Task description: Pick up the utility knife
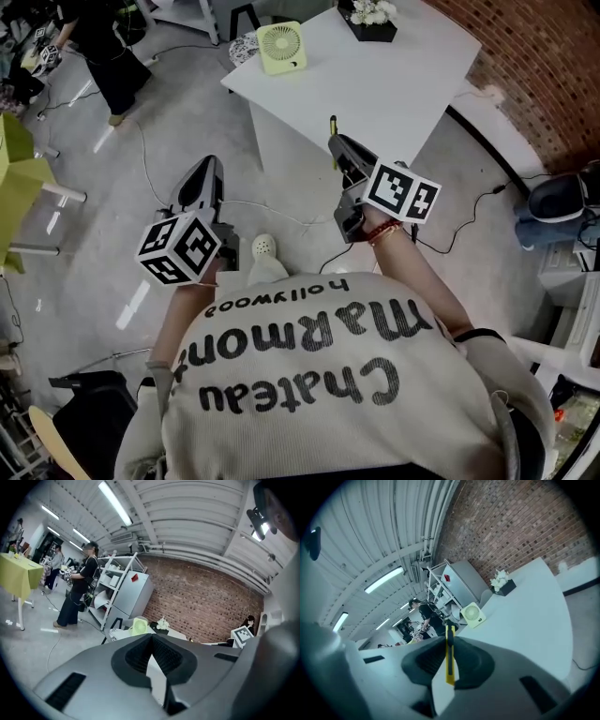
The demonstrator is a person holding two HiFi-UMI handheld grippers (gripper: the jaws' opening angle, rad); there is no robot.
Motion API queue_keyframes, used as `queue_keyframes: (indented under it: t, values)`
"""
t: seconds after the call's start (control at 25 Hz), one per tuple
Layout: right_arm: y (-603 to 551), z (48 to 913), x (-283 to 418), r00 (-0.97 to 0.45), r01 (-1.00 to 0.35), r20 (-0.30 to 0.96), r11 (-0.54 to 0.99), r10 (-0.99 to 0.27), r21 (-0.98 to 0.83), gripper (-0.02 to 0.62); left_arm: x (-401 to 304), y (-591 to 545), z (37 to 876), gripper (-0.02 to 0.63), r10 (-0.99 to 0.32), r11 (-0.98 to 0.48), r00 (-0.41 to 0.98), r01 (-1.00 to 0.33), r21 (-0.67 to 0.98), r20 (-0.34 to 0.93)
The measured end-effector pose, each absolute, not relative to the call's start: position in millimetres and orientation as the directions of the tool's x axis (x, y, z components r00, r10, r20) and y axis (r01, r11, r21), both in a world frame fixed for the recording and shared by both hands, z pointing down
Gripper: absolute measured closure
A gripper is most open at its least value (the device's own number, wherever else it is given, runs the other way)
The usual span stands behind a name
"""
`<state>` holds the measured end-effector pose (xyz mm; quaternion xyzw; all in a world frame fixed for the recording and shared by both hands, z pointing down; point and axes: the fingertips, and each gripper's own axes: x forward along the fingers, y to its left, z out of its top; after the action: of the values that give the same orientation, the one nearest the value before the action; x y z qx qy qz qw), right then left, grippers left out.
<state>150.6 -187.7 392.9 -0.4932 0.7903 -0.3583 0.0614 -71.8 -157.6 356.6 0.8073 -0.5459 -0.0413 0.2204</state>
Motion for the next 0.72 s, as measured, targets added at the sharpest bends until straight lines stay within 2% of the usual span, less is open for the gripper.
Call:
queue_keyframes:
  t: [0.28,0.72]
  values:
    - [-151,370,146,-0.561,-0.717,0.196,0.354,-0.804,-0.601,0.540,-49,-114,356,0.606,-0.901,-0.312,0.397,-0.872,0.378,0.172]
    - [-123,359,135,-0.607,-0.721,0.177,0.442,-0.775,-0.534,0.540,-37,-88,351,0.606,-0.911,-0.306,0.377,-0.888,0.343,0.165]
